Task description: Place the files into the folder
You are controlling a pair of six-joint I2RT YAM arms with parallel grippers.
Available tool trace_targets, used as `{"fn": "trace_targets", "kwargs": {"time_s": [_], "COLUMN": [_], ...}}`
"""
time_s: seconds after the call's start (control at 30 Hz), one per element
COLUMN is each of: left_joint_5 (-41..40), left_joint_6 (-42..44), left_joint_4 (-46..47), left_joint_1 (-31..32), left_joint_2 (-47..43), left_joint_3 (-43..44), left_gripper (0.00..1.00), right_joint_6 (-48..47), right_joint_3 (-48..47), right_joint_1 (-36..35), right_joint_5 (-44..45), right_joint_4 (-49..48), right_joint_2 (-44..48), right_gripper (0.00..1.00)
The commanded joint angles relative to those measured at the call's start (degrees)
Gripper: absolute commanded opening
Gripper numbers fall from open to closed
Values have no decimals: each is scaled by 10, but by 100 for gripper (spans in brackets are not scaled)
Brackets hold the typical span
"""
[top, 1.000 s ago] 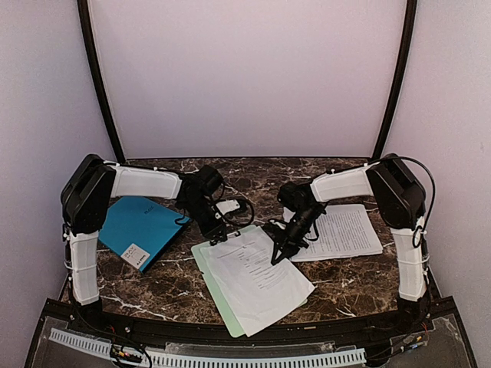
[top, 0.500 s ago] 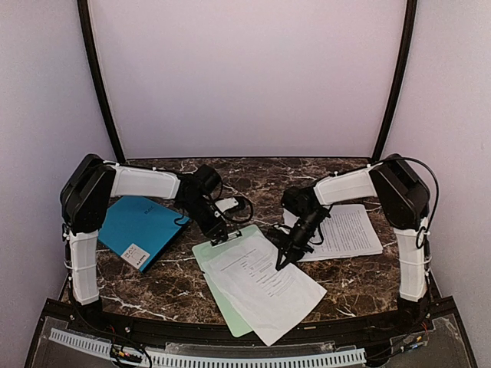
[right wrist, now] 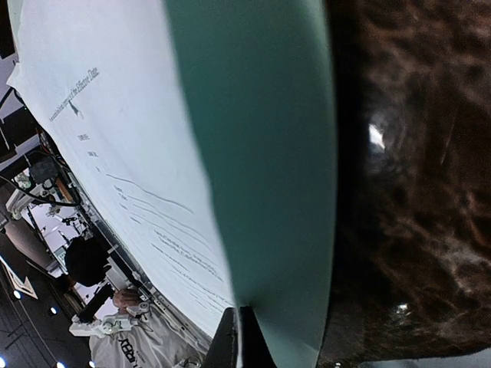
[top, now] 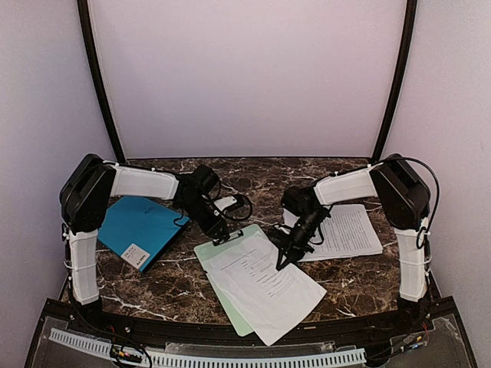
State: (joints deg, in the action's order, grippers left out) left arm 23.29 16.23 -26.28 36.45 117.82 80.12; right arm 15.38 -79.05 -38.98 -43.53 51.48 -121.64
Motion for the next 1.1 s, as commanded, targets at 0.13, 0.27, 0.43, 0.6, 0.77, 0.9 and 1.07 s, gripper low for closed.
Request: {"fn": "trace_targets", "kwargs": {"time_s": [0.13, 0.27, 0.43, 0.6, 0.77, 0.9, 1.07], "left_joint_5": [41, 26, 10, -7, -16, -24, -34], "left_joint_6": [-45, -40, -38, -36, -34, -33, -33], "left_joint_4": [1, -7, -9, -9, -7, -5, 0], "left_joint_1": [2, 2, 3, 4, 8, 12, 16], "left_joint_2": [33, 31, 29, 29, 29, 29, 28], "left_joint_3": [-27, -25, -26, -28, -28, -28, -29], "left_gripper": [1, 1, 1, 1, 1, 1, 1], "right_joint_6": [5, 12, 22, 39, 53, 60, 69], "right_joint_3": [2, -1, -9, -13, -17, -14, 3], "right_joint_1": [-4, 2, 15, 26, 28, 31, 31], "right_joint_5": [37, 27, -1, -43, -71, -85, -97], "right_joint_4": [-1, -5, -10, -24, -34, -36, -42], "right_joint_2": [-2, -3, -4, -13, -23, -29, -25], "right_gripper": [0, 0, 0, 0, 0, 0, 0]}}
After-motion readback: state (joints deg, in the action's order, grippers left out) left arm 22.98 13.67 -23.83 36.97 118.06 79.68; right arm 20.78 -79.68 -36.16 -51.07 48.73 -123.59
